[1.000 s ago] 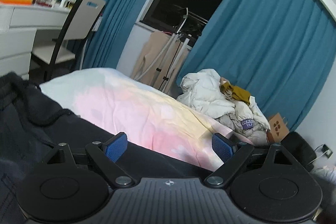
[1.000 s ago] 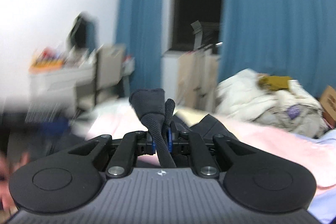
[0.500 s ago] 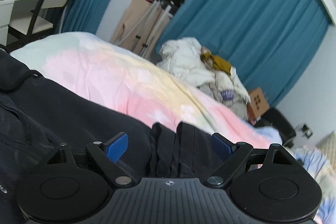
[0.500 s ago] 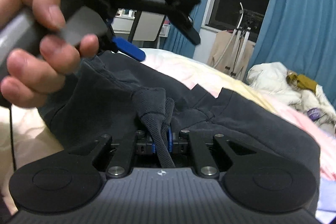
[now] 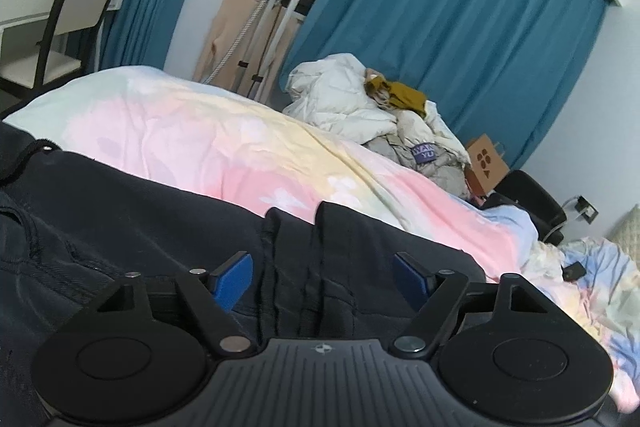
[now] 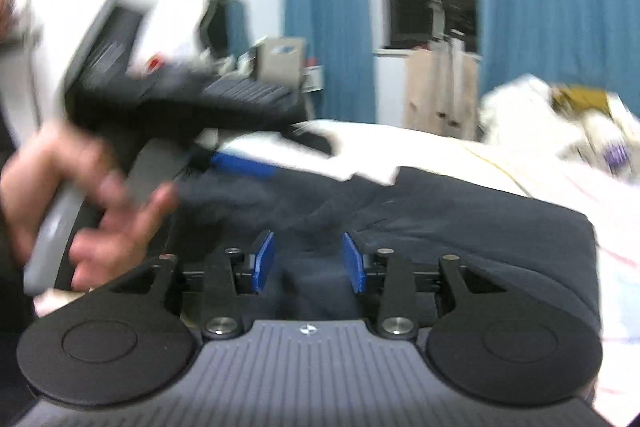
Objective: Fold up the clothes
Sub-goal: 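Open the right gripper onto the folded pants and grasp the waistband again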
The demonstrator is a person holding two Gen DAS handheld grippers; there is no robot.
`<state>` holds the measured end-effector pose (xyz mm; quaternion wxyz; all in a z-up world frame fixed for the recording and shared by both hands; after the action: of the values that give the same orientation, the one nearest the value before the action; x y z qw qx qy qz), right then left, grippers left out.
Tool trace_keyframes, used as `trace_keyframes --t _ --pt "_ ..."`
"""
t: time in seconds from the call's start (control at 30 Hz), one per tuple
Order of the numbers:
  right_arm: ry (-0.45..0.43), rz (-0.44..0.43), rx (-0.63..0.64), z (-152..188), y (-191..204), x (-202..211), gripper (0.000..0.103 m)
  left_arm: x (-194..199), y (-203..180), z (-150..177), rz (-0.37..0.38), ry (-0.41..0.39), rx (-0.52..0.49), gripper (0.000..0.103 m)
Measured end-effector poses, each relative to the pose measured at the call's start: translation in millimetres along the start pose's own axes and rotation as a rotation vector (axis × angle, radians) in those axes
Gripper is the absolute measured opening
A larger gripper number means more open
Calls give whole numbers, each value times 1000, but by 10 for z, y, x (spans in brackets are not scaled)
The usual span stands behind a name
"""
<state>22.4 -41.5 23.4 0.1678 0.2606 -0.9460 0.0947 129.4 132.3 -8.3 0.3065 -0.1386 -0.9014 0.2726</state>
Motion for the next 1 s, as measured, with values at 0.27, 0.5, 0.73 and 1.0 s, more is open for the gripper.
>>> trace_keyframes --t 0.27,0.5,0.73,1.0 --pt "107 66 -193 -360 -934 -357 52 -182 -32 122 30 125 -56 61" --pt "256 7 -204 -809 -1228 -1271 66 -427 12 229 85 238 -94 57" --pt "467 52 -93 -807 -1087 -2075 65 -556 85 329 70 277 -97 50" --pt "559 118 -35 -631 -968 -2216 17 -610 119 398 70 294 -98 3"
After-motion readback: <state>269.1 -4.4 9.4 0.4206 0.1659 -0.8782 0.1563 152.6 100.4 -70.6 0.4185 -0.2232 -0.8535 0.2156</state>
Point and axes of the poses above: each gripper's, at about its wrist camera, not at the fingertips, and x roughly against the way its jaws point, y to its left, z to its underside, the point moved 2 cm from there along -x, roughly the way its jaws point, and after that the axes turned 14 degrees about x, right-handed, at the moved point
